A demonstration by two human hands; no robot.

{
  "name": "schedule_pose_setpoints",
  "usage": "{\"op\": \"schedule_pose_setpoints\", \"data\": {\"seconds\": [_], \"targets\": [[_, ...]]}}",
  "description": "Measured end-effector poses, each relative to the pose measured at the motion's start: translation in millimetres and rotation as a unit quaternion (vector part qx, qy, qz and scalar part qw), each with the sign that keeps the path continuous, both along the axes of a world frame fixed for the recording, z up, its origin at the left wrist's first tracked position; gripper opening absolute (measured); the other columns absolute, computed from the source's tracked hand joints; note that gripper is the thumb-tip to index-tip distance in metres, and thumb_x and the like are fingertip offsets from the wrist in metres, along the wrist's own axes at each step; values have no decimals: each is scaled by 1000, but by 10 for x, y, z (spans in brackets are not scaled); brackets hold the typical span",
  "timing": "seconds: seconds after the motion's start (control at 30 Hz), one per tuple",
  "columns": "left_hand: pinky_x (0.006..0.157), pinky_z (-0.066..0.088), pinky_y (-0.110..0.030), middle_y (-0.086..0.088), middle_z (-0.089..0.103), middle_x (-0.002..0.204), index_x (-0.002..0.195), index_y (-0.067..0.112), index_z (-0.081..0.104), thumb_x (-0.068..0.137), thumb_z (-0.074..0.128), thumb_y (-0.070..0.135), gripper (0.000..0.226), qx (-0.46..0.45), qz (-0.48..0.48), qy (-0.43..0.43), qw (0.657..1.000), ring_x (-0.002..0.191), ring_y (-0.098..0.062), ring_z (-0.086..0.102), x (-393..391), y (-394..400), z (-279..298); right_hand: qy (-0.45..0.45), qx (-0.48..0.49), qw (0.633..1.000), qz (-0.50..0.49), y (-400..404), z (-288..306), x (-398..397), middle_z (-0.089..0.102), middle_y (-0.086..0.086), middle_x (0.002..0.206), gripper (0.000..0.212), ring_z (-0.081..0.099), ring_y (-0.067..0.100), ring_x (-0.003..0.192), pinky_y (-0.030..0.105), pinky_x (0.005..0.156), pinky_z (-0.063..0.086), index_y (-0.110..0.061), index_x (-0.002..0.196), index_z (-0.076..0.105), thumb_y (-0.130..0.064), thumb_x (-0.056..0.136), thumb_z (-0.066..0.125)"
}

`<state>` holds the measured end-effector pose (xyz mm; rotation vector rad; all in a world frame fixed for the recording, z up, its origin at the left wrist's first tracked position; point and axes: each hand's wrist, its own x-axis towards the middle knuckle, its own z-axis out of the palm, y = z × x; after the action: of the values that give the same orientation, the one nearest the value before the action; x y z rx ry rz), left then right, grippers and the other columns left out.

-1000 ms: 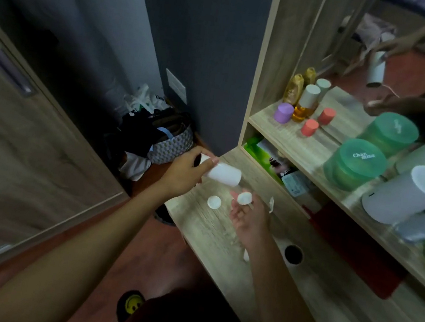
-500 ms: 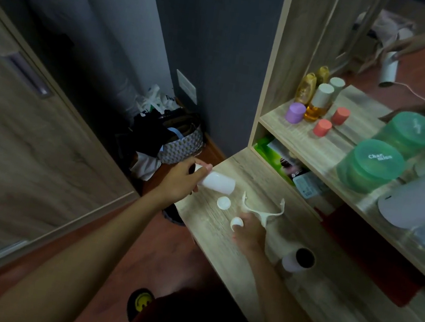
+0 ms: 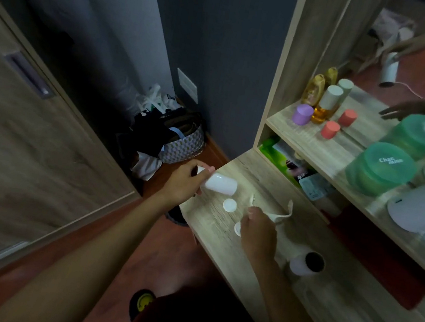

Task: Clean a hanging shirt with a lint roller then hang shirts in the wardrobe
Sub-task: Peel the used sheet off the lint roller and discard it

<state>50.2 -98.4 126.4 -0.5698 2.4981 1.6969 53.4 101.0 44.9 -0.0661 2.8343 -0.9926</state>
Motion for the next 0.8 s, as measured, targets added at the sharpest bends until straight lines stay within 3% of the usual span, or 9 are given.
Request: {"op": "schedule_pose_setpoints", "data": {"seconds": [0.17,0.3,0.47,0.63,0.8], "targets": [[54,47,-21,1,61,95,106,21,59,92,57,37,22,-15,50,12,999,70,-12,60,-37,-193,-62,35,-71,997,4,-152,191,-178,63,11,125,37,59,22,116,32,97,46,-7,129,57,-22,95,55],[83,53,-36,-2,62,106,108,22,58,92,58,34,21,-16,79,20,997,97,-19,61,-28,-506,-80,47,-61,997,30,-443,278,-357,56,12,135,45,49,24,129,36,107,38,-7,134,51,-30,95,54],[68,43,-26,-2,59,106,116,13,58,95,54,29,27,-61,67,20,996,94,-19,58,-120,-1121,-81,52,-58,996,41,-1034,324,-562,47,12,144,49,36,26,139,41,113,31,-8,140,44,-31,97,49],[72,50,-35,-10,64,102,117,14,55,95,52,30,27,-61,48,7,997,90,-29,64,-285,-1978,-165,42,-42,998,-1,-1849,270,-667,42,9,148,51,30,23,142,38,114,29,-11,143,42,-36,98,45],[76,52,-35,-7,65,103,119,16,56,92,57,34,32,-63,24,-31,997,91,-24,64,-390,-2840,-407,-5,-41,999,12,-2767,39,-552,39,3,151,54,27,19,143,31,115,24,-14,145,39,-39,97,47]]}}
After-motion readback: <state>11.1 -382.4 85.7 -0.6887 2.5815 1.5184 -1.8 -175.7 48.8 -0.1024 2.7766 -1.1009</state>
